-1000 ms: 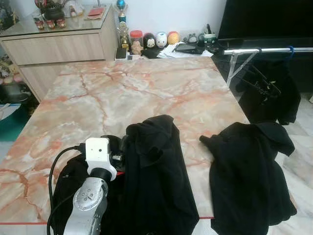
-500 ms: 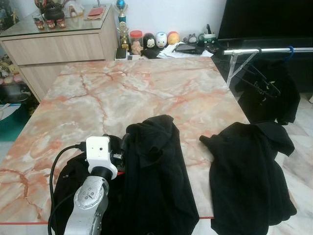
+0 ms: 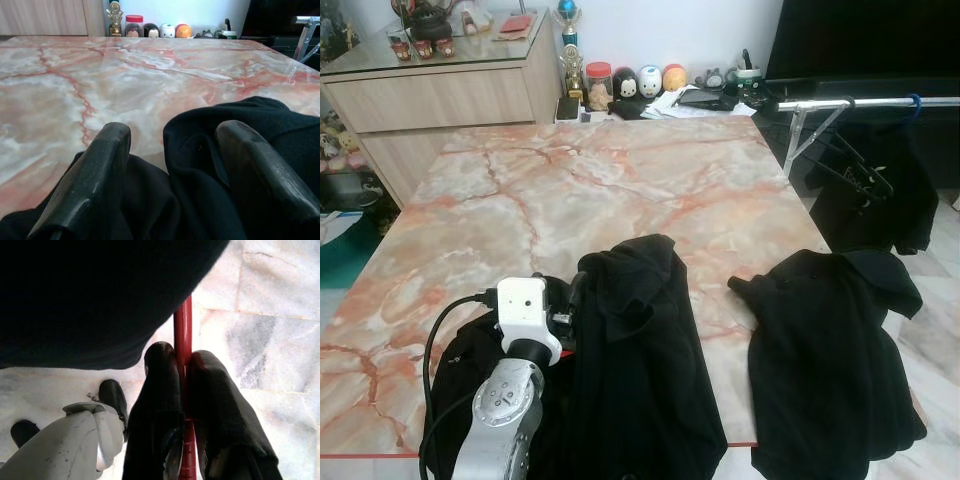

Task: Hang hanger

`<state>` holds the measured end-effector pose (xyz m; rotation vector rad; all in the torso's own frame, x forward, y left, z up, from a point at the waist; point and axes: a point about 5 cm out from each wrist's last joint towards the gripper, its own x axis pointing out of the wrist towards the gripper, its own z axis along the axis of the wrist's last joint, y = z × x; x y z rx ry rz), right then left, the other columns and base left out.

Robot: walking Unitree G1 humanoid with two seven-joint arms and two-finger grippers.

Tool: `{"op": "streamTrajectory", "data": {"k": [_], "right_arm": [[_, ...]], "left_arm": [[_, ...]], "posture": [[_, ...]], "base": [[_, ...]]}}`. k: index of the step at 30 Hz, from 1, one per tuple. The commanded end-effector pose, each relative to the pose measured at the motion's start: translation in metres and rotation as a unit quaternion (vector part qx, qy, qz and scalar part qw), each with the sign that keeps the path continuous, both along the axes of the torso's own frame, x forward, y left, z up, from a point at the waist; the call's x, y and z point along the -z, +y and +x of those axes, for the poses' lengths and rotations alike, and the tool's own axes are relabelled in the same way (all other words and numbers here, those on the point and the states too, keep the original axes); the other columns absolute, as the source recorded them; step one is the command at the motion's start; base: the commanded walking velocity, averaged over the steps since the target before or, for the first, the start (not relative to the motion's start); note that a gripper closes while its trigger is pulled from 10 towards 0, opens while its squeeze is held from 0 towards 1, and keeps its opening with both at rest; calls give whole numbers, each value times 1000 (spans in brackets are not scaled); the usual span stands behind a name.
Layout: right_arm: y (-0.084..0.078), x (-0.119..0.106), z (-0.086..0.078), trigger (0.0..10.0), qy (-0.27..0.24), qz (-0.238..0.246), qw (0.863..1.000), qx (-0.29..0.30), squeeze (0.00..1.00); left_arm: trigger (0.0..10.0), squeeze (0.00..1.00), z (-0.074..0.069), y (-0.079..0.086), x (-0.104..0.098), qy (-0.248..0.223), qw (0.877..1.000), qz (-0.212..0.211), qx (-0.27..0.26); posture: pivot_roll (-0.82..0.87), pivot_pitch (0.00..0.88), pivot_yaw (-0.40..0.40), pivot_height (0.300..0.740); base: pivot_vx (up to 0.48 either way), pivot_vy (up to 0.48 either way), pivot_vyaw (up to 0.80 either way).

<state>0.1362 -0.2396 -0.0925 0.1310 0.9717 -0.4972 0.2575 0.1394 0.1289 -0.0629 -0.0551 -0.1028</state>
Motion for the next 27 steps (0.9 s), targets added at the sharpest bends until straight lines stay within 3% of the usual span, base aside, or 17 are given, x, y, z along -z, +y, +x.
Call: {"op": "streamTrajectory", "data": {"k": [1, 27], "right_arm": [[-1, -1, 0, 10000, -1, -2, 1000, -1, 0], [-1, 0, 0, 10000, -1, -3, 1000, 0, 0]], "left_arm": [[10000, 0, 1, 0, 3, 8, 1000, -3, 5], [10000, 0, 1, 0, 3, 9, 1000, -3, 5]], "posture": [[-12, 0, -7, 740], [-11, 0, -7, 740]], "base": [[-266, 0, 0], [-286, 0, 0]]}}
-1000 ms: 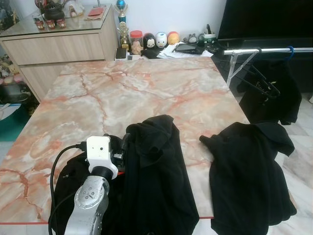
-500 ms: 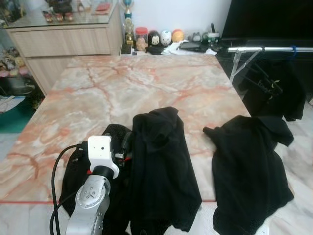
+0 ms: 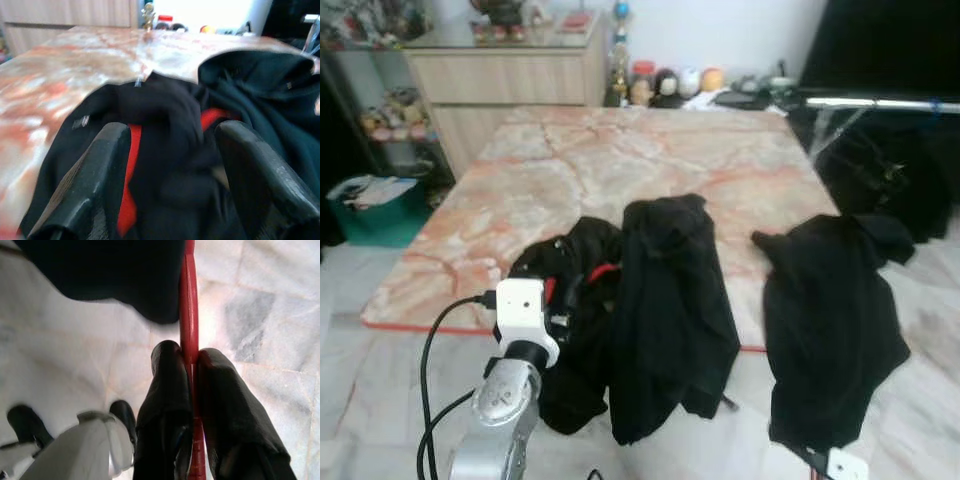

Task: Hang hanger

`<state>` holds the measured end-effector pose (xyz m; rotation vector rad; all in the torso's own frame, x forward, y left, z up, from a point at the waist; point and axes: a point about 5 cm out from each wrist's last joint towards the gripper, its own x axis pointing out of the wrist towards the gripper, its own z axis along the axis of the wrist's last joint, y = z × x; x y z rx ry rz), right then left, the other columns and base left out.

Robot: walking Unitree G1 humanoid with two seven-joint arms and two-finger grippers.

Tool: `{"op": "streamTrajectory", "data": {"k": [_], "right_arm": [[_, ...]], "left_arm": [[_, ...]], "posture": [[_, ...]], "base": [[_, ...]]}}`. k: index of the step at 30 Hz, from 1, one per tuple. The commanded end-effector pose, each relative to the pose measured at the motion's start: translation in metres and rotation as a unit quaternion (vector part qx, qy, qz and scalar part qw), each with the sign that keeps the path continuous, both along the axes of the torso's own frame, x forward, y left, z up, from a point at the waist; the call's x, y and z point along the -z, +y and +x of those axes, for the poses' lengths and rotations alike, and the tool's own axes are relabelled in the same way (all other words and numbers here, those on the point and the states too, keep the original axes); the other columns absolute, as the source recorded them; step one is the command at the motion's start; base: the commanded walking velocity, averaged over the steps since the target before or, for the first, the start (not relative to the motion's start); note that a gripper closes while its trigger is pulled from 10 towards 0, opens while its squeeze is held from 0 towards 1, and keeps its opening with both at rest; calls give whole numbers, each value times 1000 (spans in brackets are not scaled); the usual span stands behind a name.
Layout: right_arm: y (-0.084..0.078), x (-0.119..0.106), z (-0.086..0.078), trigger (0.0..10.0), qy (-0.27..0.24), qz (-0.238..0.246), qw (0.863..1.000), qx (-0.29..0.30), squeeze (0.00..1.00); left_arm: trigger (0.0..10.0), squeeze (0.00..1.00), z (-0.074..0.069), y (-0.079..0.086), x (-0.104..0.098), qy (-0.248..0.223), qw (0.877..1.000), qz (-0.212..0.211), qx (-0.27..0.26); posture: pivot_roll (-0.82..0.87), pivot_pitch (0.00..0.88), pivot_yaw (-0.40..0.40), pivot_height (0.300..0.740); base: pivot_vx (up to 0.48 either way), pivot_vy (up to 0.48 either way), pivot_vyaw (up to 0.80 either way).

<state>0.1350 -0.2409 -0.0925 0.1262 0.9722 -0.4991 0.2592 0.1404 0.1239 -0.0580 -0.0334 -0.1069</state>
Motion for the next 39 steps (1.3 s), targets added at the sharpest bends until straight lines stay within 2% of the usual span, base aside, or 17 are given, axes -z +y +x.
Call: {"op": "streamTrajectory", "data": {"k": [1, 7, 9, 15, 19, 23, 24, 25, 26, 28, 29, 31, 32, 35, 36, 37, 39], "right_arm": [[0, 0, 1, 10000, -1, 0, 1000, 0, 0], [0, 0, 1, 10000, 0, -2, 1000, 0, 0], [0, 0, 1, 10000, 0, -2, 1000, 1, 0], [0, 0, 1, 10000, 1, -5, 1000, 5, 0], [0, 0, 1, 10000, 3, -6, 1000, 7, 0], [0, 0, 1, 10000, 2, -6, 1000, 7, 0], [0, 0, 1, 10000, 2, -6, 1000, 7, 0], [0, 0, 1, 10000, 2, -5, 1000, 7, 0], [0, 0, 1, 10000, 2, -5, 1000, 7, 0], [0, 0, 1, 10000, 1, -5, 1000, 7, 0], [0, 0, 1, 10000, 1, -5, 1000, 7, 0], [0, 0, 1, 10000, 1, -5, 1000, 8, 0], [0, 0, 1, 10000, 1, -5, 1000, 8, 0], [1, 0, 1, 10000, 1, -5, 1000, 8, 0], [1, 0, 1, 10000, 1, -5, 1000, 8, 0], [1, 0, 1, 10000, 1, -5, 1000, 8, 0], [1, 0, 1, 10000, 1, -4, 1000, 8, 0]], "left_arm": [[10000, 0, -1, -2, -2, -2, 1000, -6, 2], [10000, 0, -1, 0, 0, 2, 1000, -1, 1], [10000, 0, 0, 0, 4, 16, 1000, 12, 2], [10000, 0, -1, -1, 8, 24, 999, 17, 22], [10000, 0, -2, -3, 9, 25, 997, 50, 50], [10000, 0, -2, 3, 13, 31, 997, 62, 37], [10000, 0, -2, 7, 14, 34, 997, 64, 32], [10000, 0, -1, 20, 21, 48, 997, 64, 4], [10000, 0, -1, 20, 21, 48, 997, 64, 4], [10000, 0, 0, 56, 41, 100, 991, 60, -68], [10000, 0, 0, 56, 41, 100, 991, 60, -68], [10000, 0, -1, 70, 49, 123, 986, 65, -87], [10000, 0, -1, 70, 49, 123, 986, 65, -87], [10000, 0, -10, 103, 70, 177, 971, 114, -110], [10000, 0, -13, 109, 76, 194, 967, 125, -111], [10000, 0, -21, 115, 92, 224, 958, 146, -106], [10000, 0, -29, 117, 106, 252, 949, 164, -97]], "posture": [[-11, 0, -7, 740], [-8, 0, -9, 740], [-8, 0, -9, 740], [-8, 0, -9, 740], [-8, 0, -7, 740], [-9, 0, -6, 740], [-8, 0, -7, 740], [-6, 0, -8, 740], [-6, 0, -8, 740], [-9, 0, -8, 740], [-9, 0, -8, 740], [-8, 0, -8, 740], [-8, 0, -8, 740], [-9, 0, -6, 740], [-7, 0, -3, 740], [-14, 0, 1, 740], [-14, 0, 1, 740]], "base": [[-289, 0, 0], [-281, 0, 0], [0, 0, 0], [0, 0, 0], [0, 0, 0], [0, 0, 0], [0, 0, 0], [0, 0, 0], [0, 0, 0], [0, 0, 0], [0, 0, 0], [0, 0, 0], [0, 0, 0], [0, 0, 0], [0, 0, 0], [0, 0, 0], [0, 0, 0]]}}
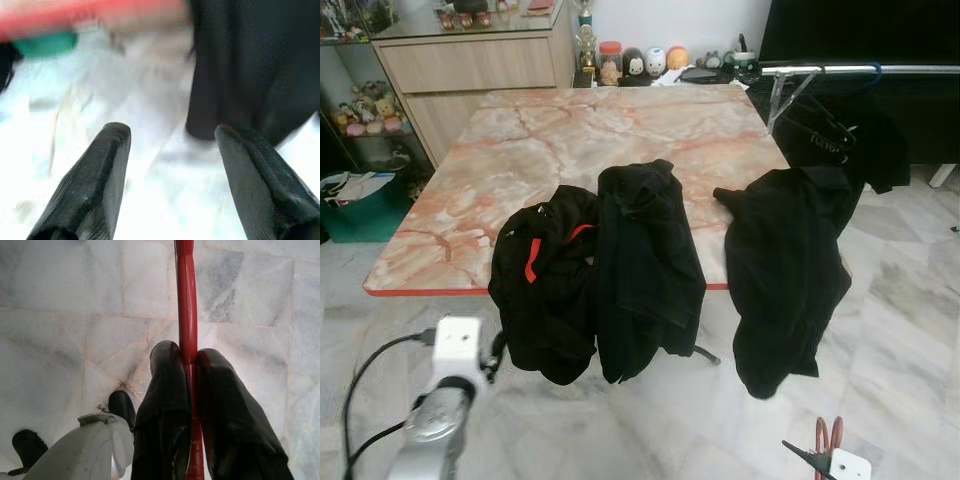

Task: Hang hanger

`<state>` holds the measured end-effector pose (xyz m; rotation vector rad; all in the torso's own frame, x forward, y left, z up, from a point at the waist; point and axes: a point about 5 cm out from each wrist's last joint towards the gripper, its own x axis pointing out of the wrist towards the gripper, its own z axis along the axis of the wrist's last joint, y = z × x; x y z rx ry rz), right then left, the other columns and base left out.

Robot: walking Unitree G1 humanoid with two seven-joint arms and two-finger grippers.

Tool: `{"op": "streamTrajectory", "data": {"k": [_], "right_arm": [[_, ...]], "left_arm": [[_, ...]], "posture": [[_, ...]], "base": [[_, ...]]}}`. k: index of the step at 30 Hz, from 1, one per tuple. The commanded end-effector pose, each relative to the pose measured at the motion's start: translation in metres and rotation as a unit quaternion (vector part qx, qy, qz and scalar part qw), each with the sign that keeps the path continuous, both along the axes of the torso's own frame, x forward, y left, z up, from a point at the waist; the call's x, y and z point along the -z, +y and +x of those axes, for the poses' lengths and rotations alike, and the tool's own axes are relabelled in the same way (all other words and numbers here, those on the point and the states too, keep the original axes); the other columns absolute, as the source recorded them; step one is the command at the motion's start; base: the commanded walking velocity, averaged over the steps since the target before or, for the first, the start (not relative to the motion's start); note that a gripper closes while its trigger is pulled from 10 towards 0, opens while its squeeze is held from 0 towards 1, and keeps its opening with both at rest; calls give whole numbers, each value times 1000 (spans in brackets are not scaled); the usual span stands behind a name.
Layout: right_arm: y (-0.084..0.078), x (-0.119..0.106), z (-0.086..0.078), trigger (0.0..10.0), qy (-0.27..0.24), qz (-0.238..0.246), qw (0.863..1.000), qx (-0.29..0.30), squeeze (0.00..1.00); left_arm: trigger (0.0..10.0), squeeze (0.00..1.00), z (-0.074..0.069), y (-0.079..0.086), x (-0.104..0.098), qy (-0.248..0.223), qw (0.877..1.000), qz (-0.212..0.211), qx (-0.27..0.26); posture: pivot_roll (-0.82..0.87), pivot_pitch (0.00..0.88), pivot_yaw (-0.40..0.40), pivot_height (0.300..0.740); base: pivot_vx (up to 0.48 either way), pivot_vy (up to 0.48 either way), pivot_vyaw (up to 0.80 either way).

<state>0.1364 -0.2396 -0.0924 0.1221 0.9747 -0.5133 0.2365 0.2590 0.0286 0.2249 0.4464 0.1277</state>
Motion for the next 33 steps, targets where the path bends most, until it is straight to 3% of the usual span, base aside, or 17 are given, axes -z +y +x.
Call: {"op": "streamTrajectory", "data": {"k": [1, 2, 3, 6, 13, 16, 24, 33], "right_arm": [[0, 0, -1, 10000, -2, 0, 1000, 3, 0], [0, 0, -1, 10000, -2, 0, 1000, 4, 0], [0, 0, -1, 10000, -2, 0, 1000, 4, 0], [1, 0, -1, 10000, -2, 1, 1000, 4, 0], [2, 0, 0, 10000, -2, 3, 1000, 3, 0], [3, 1, 0, 10000, -2, 4, 1000, 2, 0], [4, 1, -1, 10000, -2, 4, 1000, 7, 0], [5, 2, -3, 10000, 2, 6, 1000, 3, 0]], "left_arm": [[10000, 0, -11, -1, 19, 41, 999, 13, 17], [10000, 0, -21, -1, 34, 78, 996, 16, 25], [10000, 0, -21, -1, 34, 78, 996, 16, 25], [10000, 0, -39, 0, 65, 159, 987, 12, 14], [10000, 0, -48, -7, 87, 209, 977, -39, -16], [10000, 0, -51, -12, 94, 235, 971, -38, -14], [10000, 0, -54, -26, 103, 263, 964, -44, 3], [10000, 0, -62, -33, 110, 274, 959, -65, -16]], "posture": [[-19, 0, 4, 740], [-19, 0, 4, 740], [-19, 0, 4, 740], [-18, 0, 0, 740], [-23, 0, -2, 740], [-37, 0, 4, 740], [-48, 0, 11, 740], [-62, 0, 15, 740]], "base": [[0, 0, 0], [0, 0, 0], [0, 0, 0], [0, 0, 0], [0, 0, 0], [0, -90, 0], [0, -359, 0], [0, -366, 0]]}}
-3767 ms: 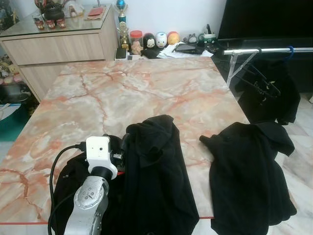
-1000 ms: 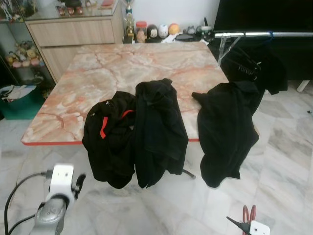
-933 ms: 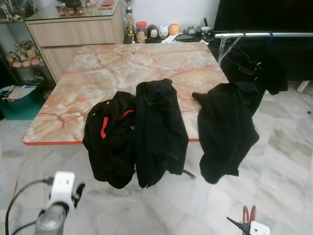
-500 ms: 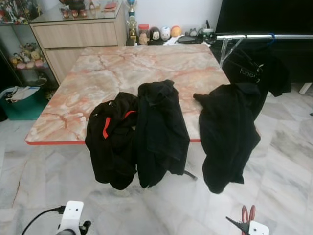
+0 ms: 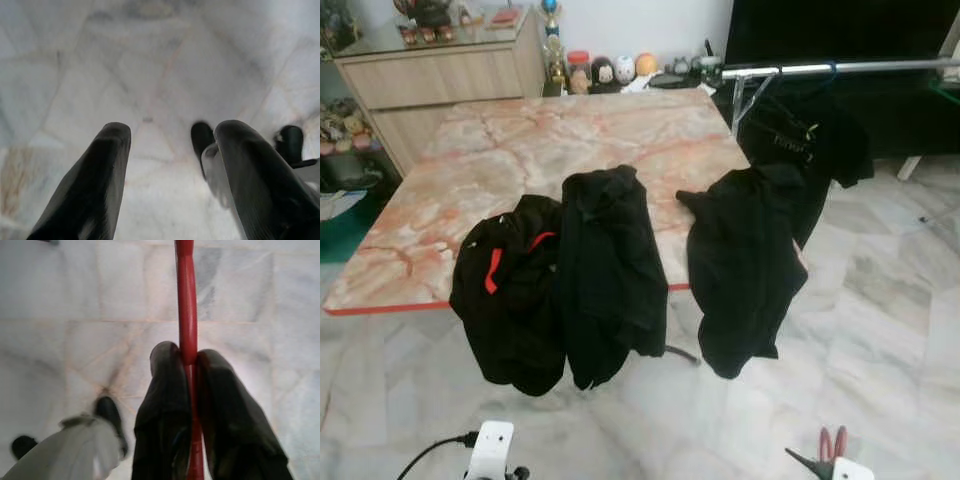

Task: Hang hanger

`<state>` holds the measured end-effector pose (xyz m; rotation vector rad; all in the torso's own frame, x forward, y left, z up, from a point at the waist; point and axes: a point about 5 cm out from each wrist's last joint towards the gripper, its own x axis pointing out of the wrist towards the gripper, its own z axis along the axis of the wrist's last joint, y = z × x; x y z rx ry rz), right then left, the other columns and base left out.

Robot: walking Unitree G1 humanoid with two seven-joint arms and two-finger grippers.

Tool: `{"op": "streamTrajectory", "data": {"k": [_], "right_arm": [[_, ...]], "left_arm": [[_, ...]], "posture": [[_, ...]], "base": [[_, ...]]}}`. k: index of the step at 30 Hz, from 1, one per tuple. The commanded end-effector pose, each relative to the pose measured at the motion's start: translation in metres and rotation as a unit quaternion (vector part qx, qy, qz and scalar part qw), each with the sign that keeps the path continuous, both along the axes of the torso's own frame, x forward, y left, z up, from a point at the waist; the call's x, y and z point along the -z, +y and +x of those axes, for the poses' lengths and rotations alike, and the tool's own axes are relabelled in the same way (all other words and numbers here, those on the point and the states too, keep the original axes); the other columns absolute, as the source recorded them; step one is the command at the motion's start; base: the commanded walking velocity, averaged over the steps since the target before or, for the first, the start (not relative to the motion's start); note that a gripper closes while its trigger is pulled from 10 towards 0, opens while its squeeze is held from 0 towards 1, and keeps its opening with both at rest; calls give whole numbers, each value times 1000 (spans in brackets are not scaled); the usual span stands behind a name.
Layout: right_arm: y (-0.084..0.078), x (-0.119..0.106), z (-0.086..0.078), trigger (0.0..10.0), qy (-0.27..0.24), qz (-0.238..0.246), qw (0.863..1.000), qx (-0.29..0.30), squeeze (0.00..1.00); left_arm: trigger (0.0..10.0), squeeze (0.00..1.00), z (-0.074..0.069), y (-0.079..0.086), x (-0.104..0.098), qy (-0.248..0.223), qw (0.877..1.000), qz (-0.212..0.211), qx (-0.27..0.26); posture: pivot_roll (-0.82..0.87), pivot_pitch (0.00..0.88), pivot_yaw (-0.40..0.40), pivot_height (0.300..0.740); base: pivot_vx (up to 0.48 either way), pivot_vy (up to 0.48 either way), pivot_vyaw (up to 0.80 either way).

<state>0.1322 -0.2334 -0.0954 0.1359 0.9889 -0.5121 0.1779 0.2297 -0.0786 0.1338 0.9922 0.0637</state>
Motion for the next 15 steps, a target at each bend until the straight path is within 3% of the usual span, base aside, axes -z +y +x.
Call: {"op": "streamTrajectory", "data": {"k": [1, 15], "right_arm": [[-1, -1, 1, 10000, -3, -2, 1000, -1, 0], [-2, -1, 2, 10000, -8, -3, 1000, 9, 0]], "left_arm": [[10000, 0, -4, -4, 3, 8, 1000, -5, -3], [10000, 0, -12, 3, 5, 18, 1000, -1, -14]], "posture": [[-62, 0, 15, 740], [-67, 0, 11, 740]], "base": [[0, -371, 0], [0, -388, 0]]}}
